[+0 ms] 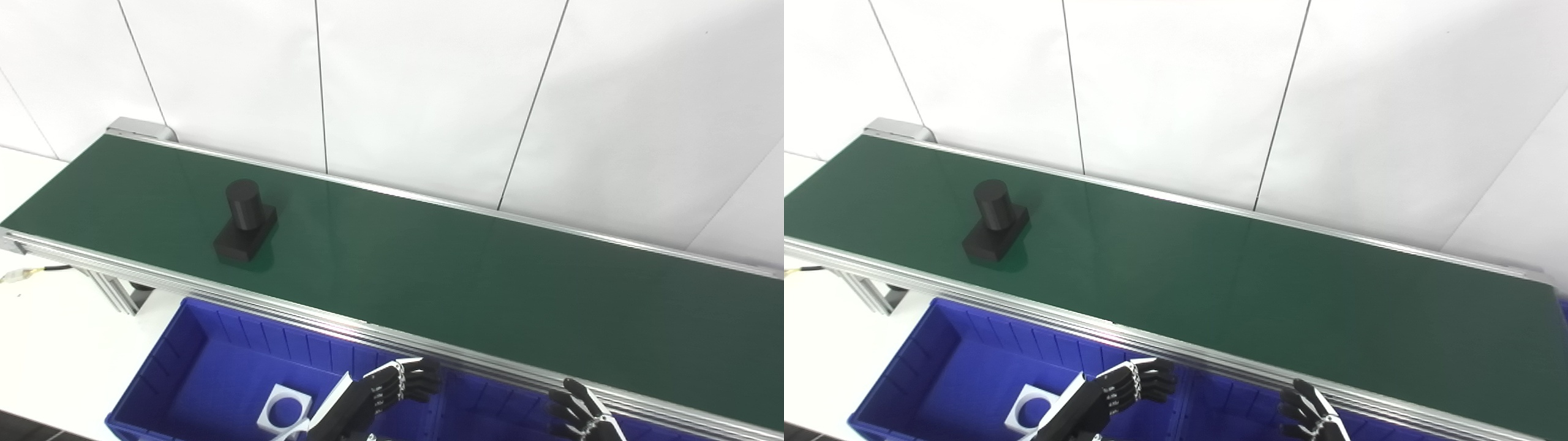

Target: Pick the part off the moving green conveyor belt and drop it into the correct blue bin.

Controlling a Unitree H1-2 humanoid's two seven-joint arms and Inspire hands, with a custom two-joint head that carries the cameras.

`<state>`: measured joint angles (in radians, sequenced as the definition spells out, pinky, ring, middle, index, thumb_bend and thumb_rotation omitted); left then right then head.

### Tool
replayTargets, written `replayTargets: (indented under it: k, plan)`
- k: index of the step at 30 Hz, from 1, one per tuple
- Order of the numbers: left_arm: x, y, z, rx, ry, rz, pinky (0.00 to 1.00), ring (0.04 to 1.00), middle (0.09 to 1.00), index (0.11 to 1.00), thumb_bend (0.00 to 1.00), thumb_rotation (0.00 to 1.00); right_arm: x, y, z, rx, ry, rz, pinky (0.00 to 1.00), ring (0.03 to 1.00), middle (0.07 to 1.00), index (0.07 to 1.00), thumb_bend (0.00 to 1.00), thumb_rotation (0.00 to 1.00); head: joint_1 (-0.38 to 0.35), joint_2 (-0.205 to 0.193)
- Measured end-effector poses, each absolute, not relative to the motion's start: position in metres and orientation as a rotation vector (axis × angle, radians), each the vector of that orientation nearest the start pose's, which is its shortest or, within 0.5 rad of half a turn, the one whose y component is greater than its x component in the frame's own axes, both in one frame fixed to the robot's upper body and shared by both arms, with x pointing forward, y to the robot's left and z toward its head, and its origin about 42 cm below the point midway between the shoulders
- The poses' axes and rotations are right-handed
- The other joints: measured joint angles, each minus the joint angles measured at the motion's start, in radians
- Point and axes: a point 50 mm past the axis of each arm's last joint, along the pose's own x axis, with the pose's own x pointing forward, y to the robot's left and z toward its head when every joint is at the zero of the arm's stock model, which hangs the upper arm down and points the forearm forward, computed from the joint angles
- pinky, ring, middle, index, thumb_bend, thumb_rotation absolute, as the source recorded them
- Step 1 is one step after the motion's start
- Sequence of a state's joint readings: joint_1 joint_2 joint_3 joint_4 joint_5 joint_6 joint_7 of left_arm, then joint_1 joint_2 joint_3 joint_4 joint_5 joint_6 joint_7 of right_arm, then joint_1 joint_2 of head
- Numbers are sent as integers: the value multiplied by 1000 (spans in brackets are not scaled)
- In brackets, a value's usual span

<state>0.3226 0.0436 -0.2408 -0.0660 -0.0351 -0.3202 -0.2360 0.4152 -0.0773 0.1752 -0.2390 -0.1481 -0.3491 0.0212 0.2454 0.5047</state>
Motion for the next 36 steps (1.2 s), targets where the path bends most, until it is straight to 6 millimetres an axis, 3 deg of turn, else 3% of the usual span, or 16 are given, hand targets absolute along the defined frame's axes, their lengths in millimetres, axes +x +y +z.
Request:
replayTargets:
  k: [16, 28, 36]
  plan:
    - [164, 165, 59, -56, -36, -393, 764, 777, 785, 789, 1000, 468, 146, -200, 106, -170, -216, 158, 626, 730, 779, 839, 564, 715, -8, -8]
    - [163, 163, 53, -66, -14, -403, 756, 773, 784, 786, 1000, 447, 157, -196, 133, -211, -308, 171, 599, 723, 774, 830, 601, 697, -17, -15]
    - [164, 162, 53, -66, -16, -408, 753, 776, 785, 782, 1000, 442, 172, -190, 158, -294, -303, 201, 622, 759, 812, 849, 522, 698, -32, -17]
